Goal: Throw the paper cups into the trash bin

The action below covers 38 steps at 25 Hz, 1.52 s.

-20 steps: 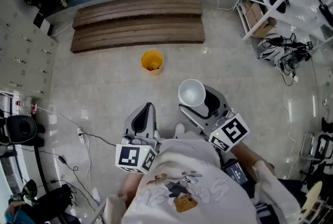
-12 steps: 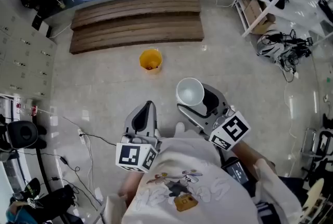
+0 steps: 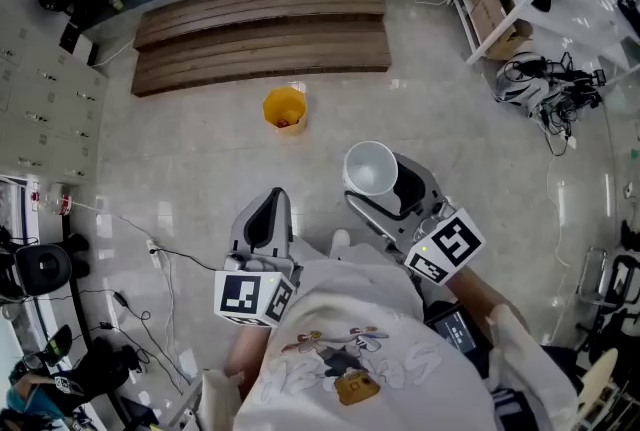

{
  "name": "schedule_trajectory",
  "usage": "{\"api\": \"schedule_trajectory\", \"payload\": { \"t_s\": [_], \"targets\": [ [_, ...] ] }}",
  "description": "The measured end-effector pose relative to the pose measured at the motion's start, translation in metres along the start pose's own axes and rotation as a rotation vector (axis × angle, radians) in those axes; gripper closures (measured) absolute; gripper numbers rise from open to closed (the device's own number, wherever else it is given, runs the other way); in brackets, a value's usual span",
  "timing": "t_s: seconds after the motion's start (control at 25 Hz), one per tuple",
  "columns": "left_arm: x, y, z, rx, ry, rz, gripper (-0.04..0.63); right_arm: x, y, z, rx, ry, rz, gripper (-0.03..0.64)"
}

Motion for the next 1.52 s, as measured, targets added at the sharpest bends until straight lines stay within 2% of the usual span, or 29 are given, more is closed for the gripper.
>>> {"api": "schedule_trajectory", "payload": {
  "t_s": [0.2, 0.36, 0.6, 0.76, 0.96, 1.12, 1.32, 1.52],
  "targets": [
    [0.009, -0.004, -0.009, 0.011, 0.026, 0.076, 0.589, -0.022, -0.004, -0.005, 0.018, -0.004, 0.014, 0.285],
    [0.021, -0.019, -0.014, 0.025, 0.035, 0.096, 0.589, -0.038, -0.023, -0.006, 0.033, -0.012, 0.030, 0.285],
    [0.085, -0.056, -0.013, 0.014, 0.070, 0.112, 0.590, -0.051, -0.096, -0.004, 0.069, 0.003, 0.053, 0.285],
    [0.145, -0.100, 0.003, 0.008, 0.095, 0.100, 0.589, -0.067, -0.168, 0.004, 0.096, 0.002, 0.048, 0.285],
    [0.220, -0.153, 0.036, -0.010, 0.057, 0.041, 0.589, -0.085, -0.262, 0.022, 0.108, 0.027, 0.032, 0.285],
    [0.273, -0.184, 0.043, 0.011, 0.050, 0.003, 0.589, -0.096, -0.325, 0.036, 0.089, -0.030, 0.020, 0.285],
    [0.312, -0.211, 0.061, 0.001, 0.059, -0.033, 0.589, -0.109, -0.377, 0.054, 0.077, -0.024, -0.013, 0.285],
    [0.340, -0.237, 0.066, -0.001, 0.079, -0.033, 0.590, -0.122, -0.414, 0.063, 0.100, -0.002, -0.008, 0.285]
  ]
}}
Point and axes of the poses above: the fingertips, and each gripper's own axes: y backward along the fingers, x to its left, z out of its top, the point moved 1 cm from there along y, backward along the fingers, and after that the axes turned 7 degrees about -y, right-handed, at the moved point
